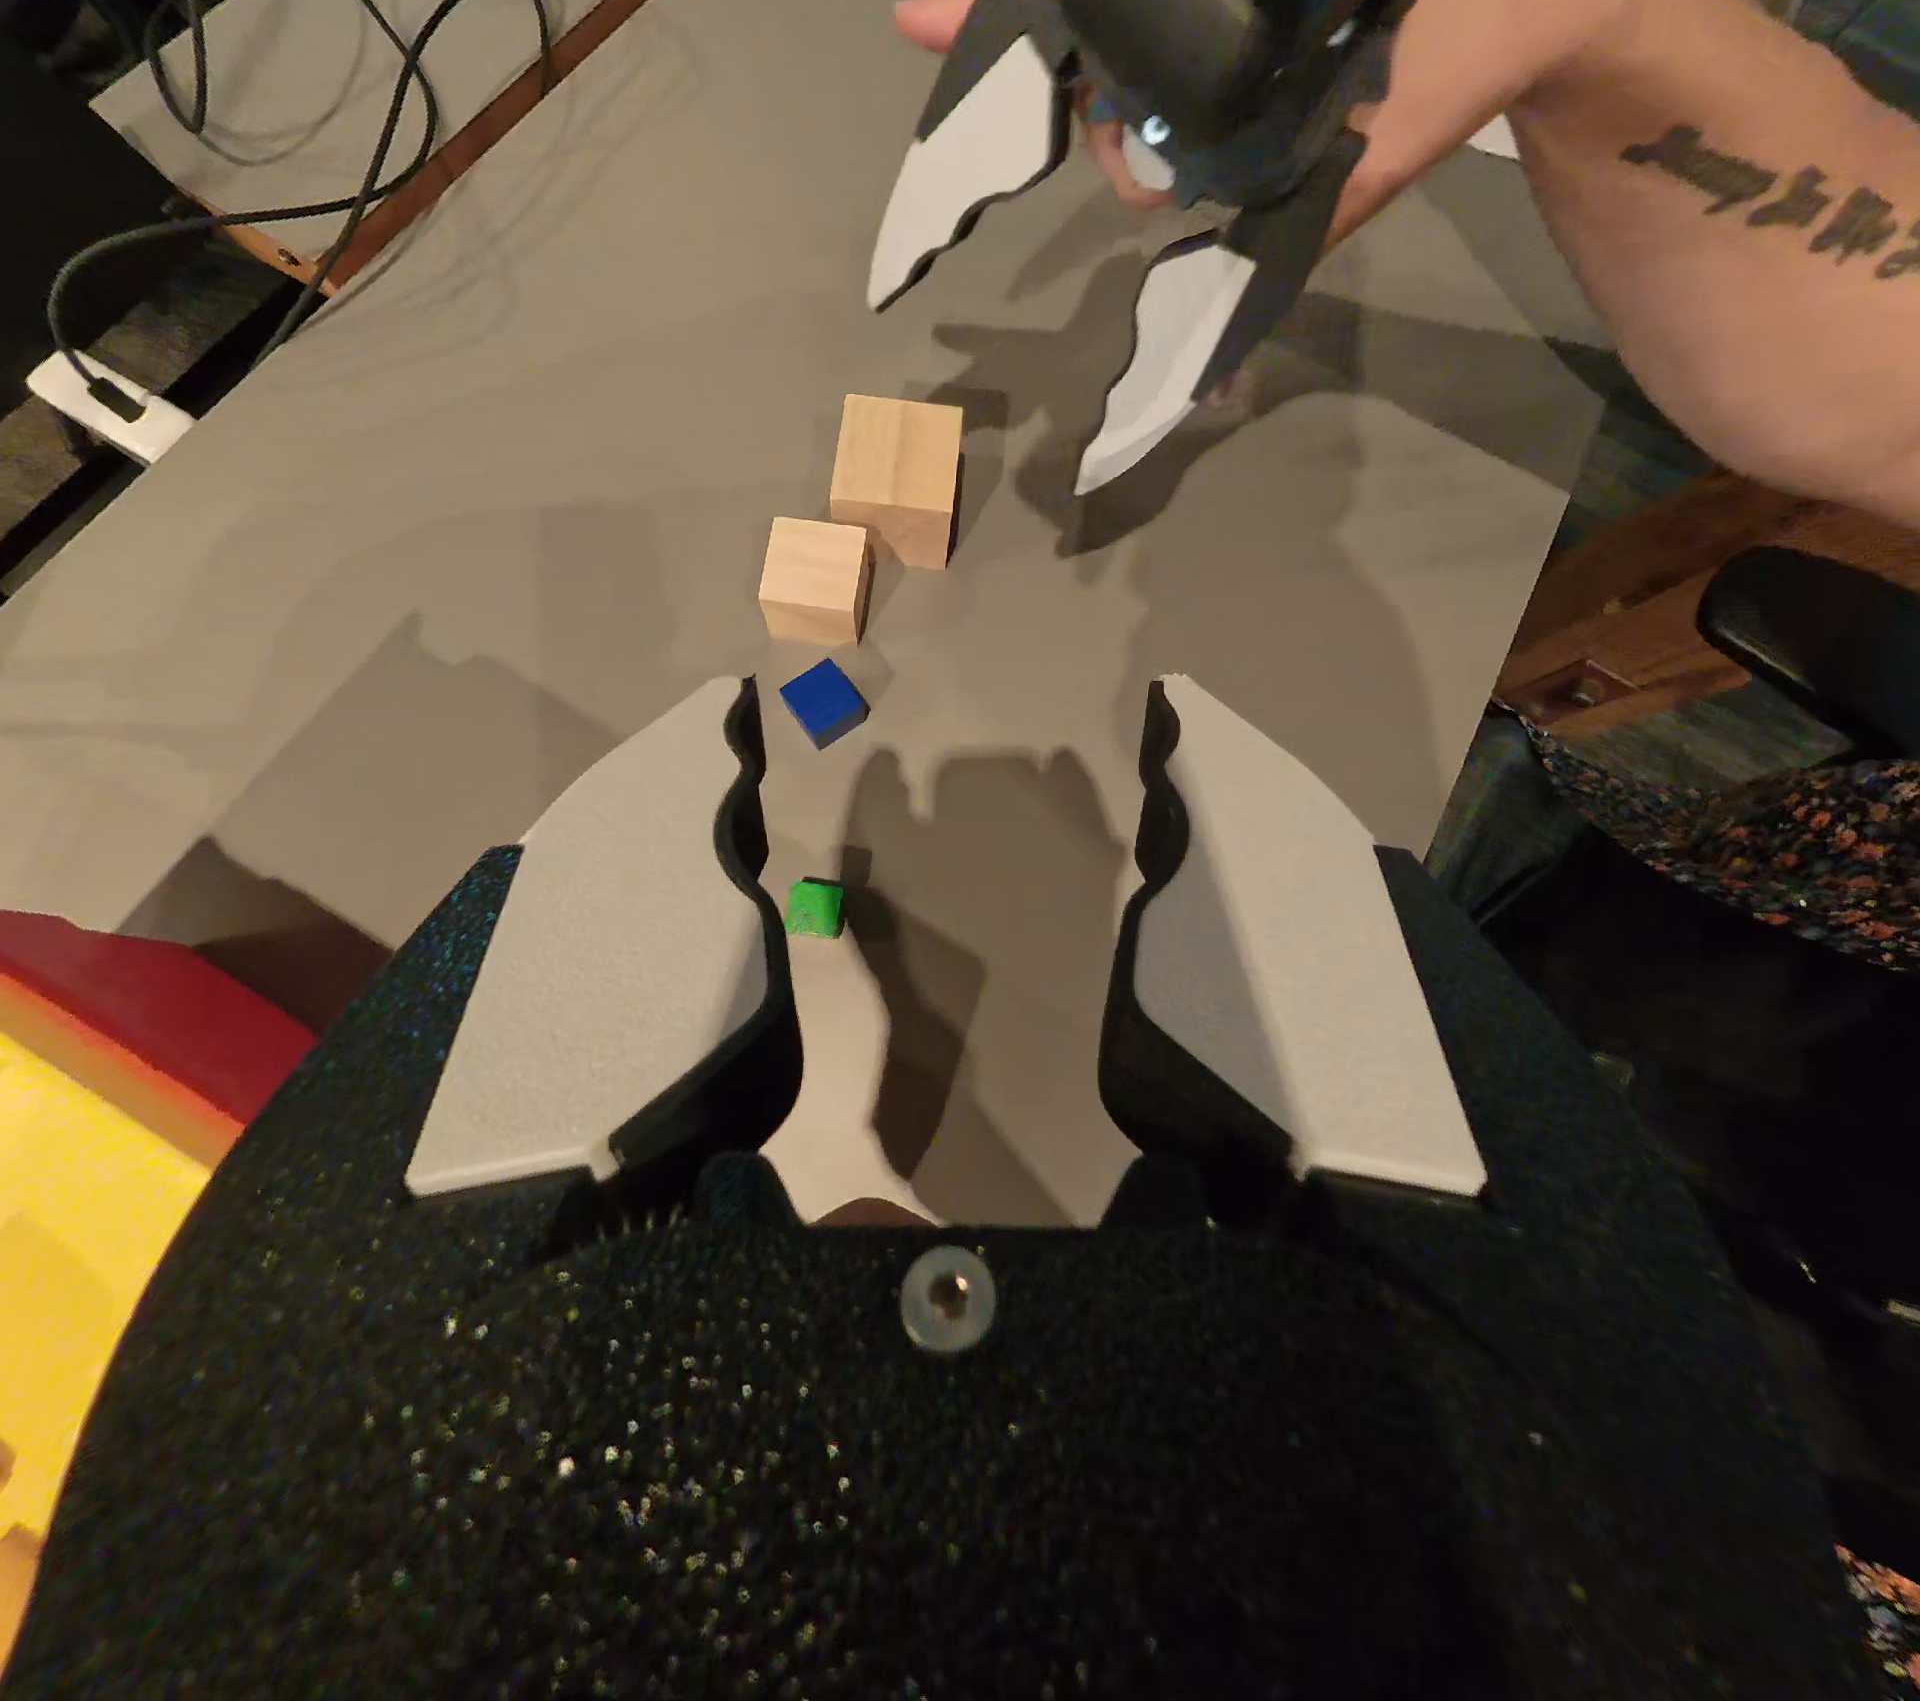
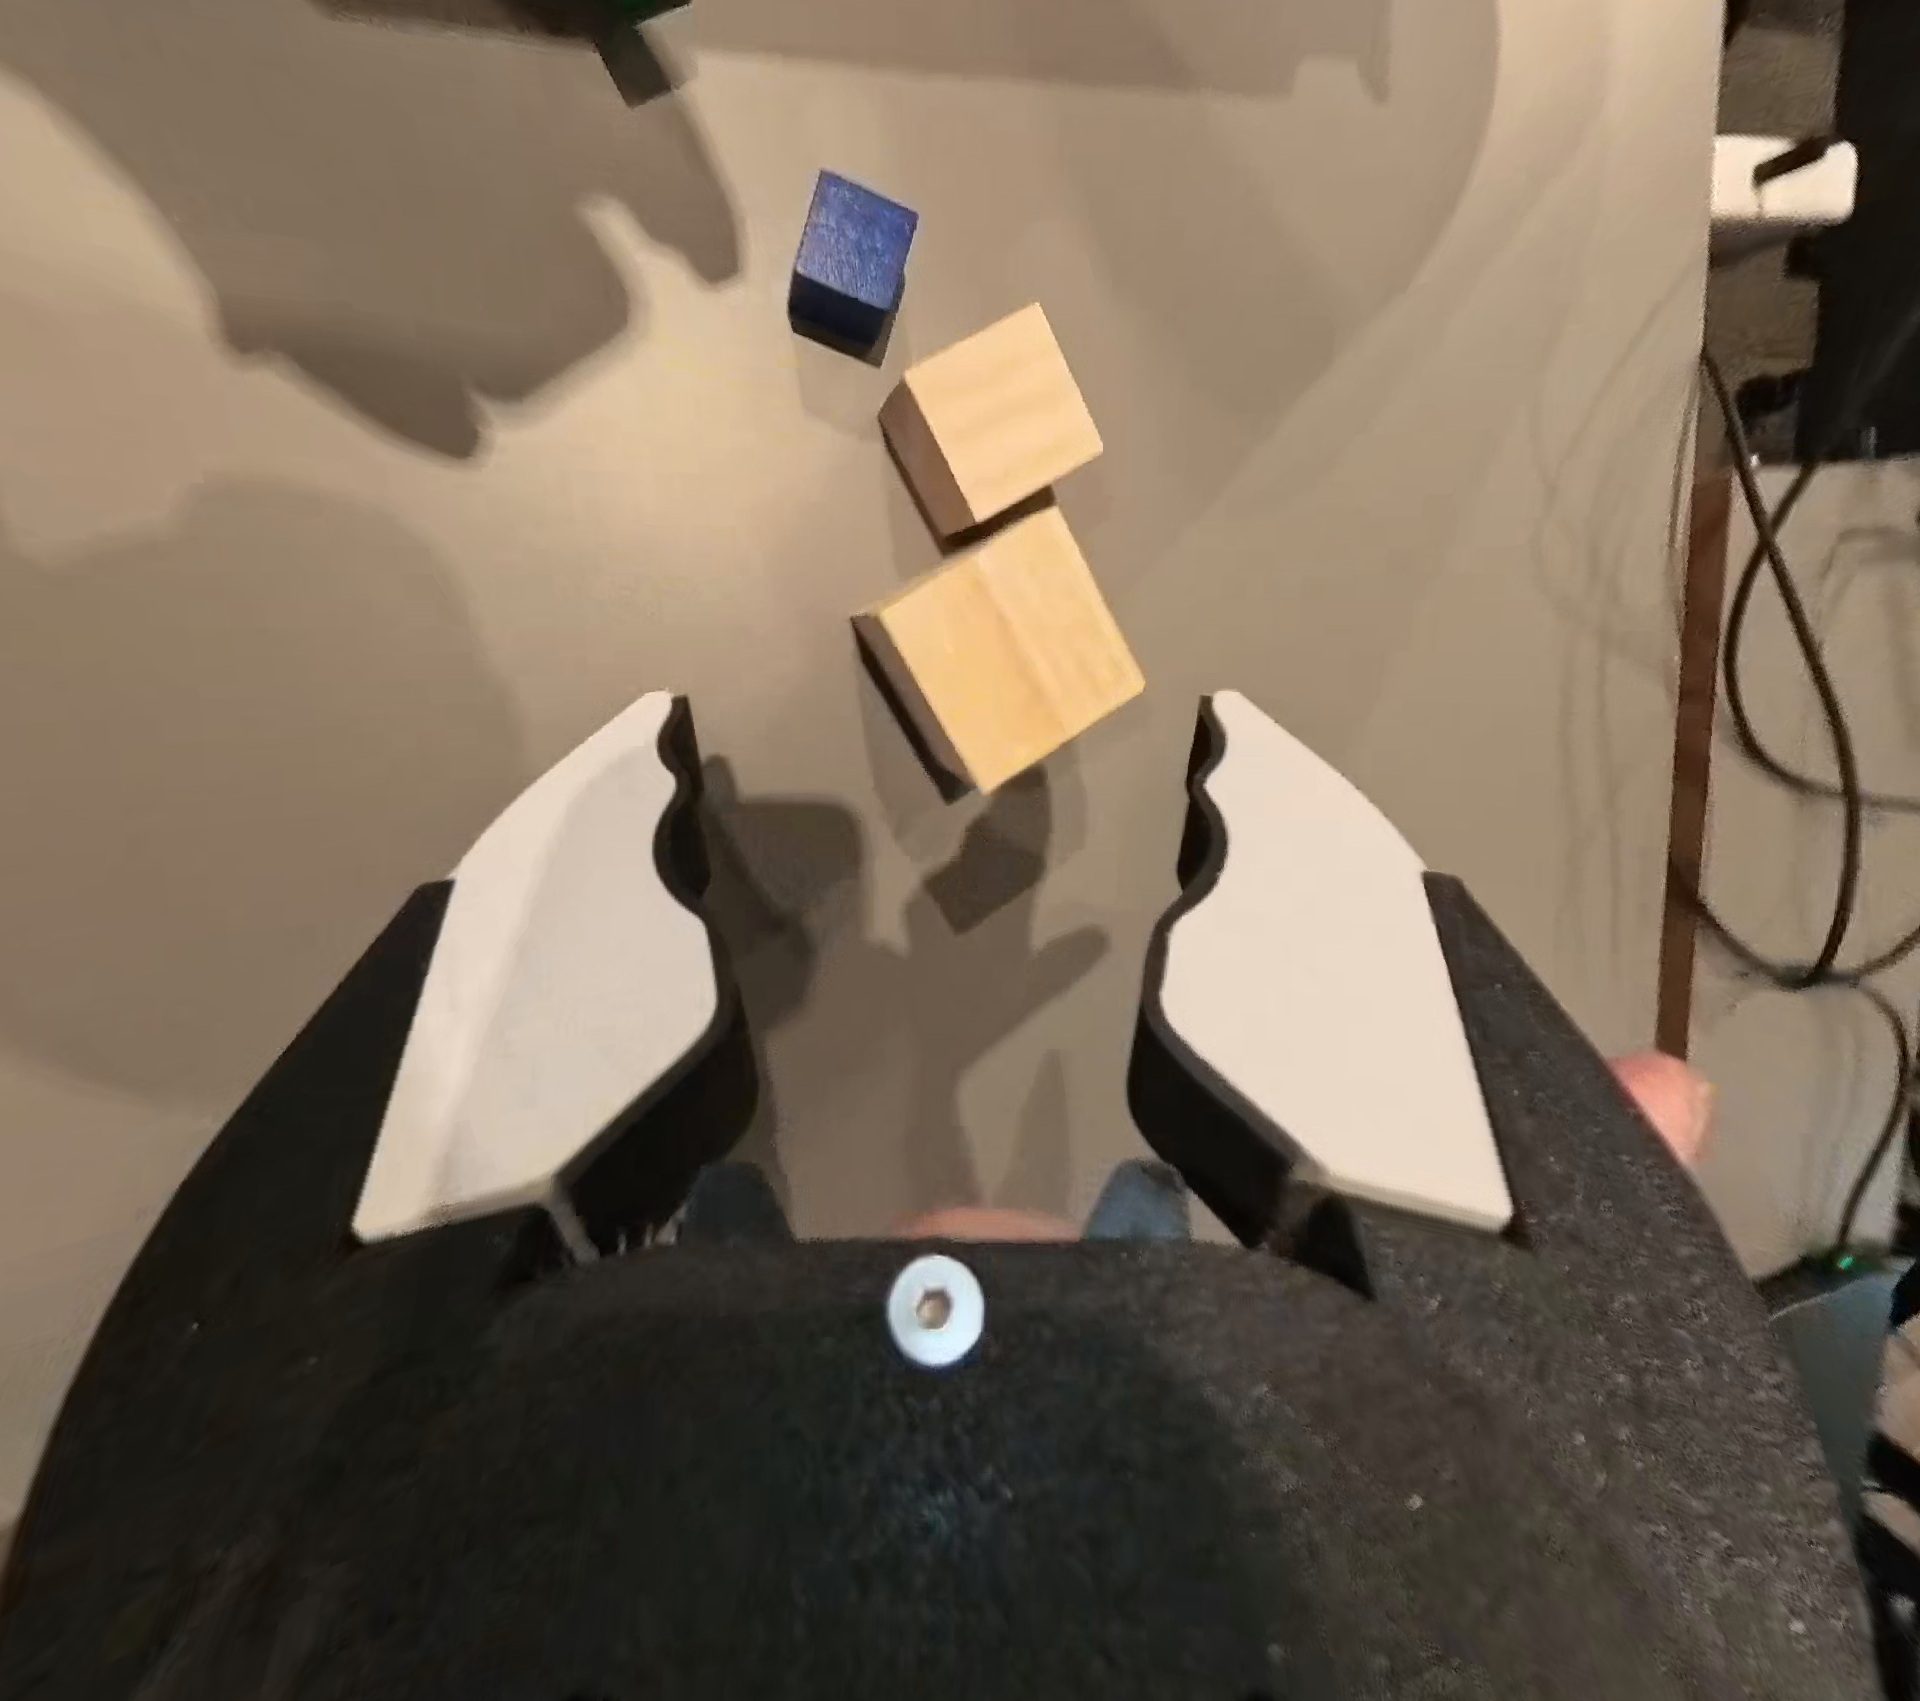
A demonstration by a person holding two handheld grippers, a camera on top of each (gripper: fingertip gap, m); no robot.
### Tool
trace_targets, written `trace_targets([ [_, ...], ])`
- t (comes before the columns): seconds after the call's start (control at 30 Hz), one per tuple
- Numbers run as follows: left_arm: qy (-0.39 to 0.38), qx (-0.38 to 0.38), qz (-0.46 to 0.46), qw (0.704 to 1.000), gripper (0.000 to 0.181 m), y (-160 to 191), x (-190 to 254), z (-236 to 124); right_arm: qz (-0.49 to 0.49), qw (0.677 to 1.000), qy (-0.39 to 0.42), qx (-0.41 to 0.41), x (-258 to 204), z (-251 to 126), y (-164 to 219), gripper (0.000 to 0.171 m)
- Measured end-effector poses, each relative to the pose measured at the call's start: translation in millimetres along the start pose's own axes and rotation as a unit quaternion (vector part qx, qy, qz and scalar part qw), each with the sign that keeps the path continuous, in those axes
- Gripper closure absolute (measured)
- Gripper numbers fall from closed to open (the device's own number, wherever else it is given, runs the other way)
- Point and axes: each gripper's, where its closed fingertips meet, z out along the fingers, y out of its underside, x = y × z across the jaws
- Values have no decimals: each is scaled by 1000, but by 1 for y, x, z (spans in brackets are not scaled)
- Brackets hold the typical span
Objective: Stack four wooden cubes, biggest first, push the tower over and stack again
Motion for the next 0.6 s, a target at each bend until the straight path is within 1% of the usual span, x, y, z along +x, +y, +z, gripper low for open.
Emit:
trace_targets([
  [0.07, -1, 3, 0, 1000, 112, 0, -1, -3, -33, 999, -17, -9, 3, 9, -11, 82],
  [0.17, -3, 8, -2, 1000, 112, 0, -5, -7, -81, 996, -40, -20, 8, 24, -27, 87],
  [0.27, -4, 11, -5, 1000, 112, 1, -9, -10, -114, 990, -66, -40, 12, 41, -36, 89],
  [0.47, -5, 16, -9, 1000, 112, 3, -16, -14, -161, 978, -114, -75, 13, 77, -38, 97],
  [0.6, -7, 17, -13, 1000, 112, 6, -20, -16, -176, 971, -134, -92, 10, 96, -31, 100],
])
